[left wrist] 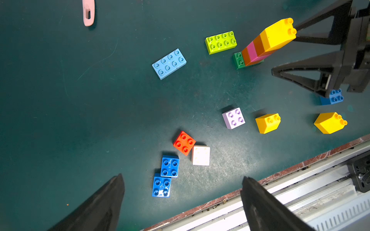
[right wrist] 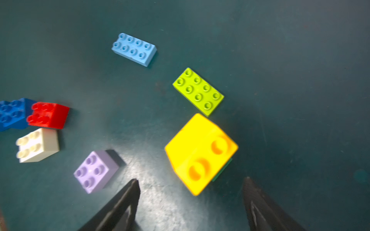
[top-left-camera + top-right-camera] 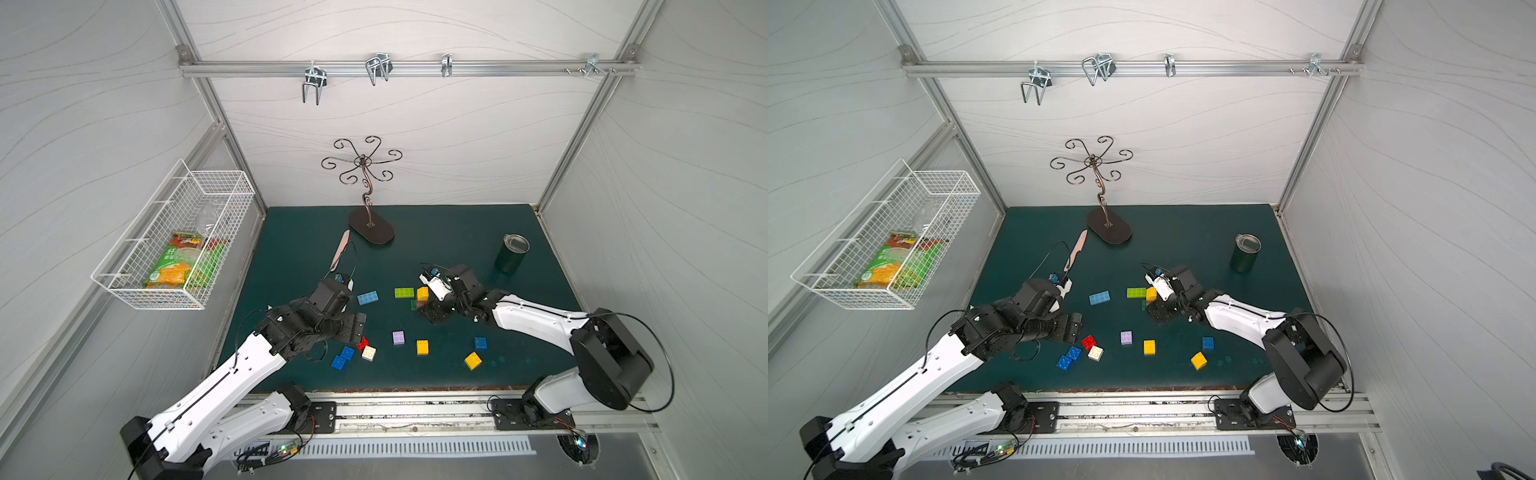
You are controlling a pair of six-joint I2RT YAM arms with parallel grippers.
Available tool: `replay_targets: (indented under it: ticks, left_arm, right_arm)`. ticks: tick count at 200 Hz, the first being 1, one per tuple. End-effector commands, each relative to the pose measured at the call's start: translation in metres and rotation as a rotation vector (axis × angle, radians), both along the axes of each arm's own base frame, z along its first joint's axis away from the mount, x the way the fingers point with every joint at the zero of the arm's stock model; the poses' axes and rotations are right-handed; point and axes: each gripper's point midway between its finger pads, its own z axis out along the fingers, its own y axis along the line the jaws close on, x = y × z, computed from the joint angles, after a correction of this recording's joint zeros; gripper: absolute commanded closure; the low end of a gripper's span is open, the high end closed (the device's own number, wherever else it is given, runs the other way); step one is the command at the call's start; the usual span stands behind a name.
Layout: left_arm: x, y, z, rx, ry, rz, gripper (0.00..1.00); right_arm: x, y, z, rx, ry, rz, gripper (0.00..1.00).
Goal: Assemble the number 1 with lego
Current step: Adjust the lego brick at the center of the board.
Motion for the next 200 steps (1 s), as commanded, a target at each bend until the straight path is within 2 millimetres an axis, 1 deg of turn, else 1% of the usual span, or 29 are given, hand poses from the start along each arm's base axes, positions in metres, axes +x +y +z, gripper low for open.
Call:
replay_targets:
  ticks: [1,34,47,84,114,136,163,200]
  left_arm:
    - [0.009,-0.005,0.016,-0.036,-0.049,0.006,0.04]
    - [0.009,-0.005,0.015,-0.033,-0.047,0.006,0.04]
    - [0.009,-0.005,0.016,-0.034,-0.049,0.006,0.04]
    - [0.009,-0.005,0.015,-0.03,-0.048,0.008,0.03]
    - [0.01,-0.005,0.013,-0.025,-0.043,0.007,0.03]
    - [0.01,-0.004,0.014,-0.024,-0.044,0.011,0.03]
    - [0.01,-0.003,0.014,-0.022,-0.049,0.014,0.03]
    - [0.01,-0.002,0.014,-0.02,-0.051,0.017,0.03]
  right_arm:
    - [0.01,0.007,-0.002,0.007,-0.017,0.024,0.17]
    - [0.018,0.015,-0.009,0.032,0.005,0.04,0.17]
    - [0.022,0.017,-0.008,0.063,0.015,0.046,0.17]
    - [0.034,0.016,-0.003,0.144,0.046,0.035,0.16]
    - [0.035,0.026,0.002,0.226,0.087,0.075,0.15]
    - [0.034,0.034,-0.002,0.253,0.111,0.105,0.13]
    - [0.04,0.038,-0.004,0.291,0.134,0.106,0.14]
    - [0.055,0.037,-0.002,0.363,0.17,0.062,0.15]
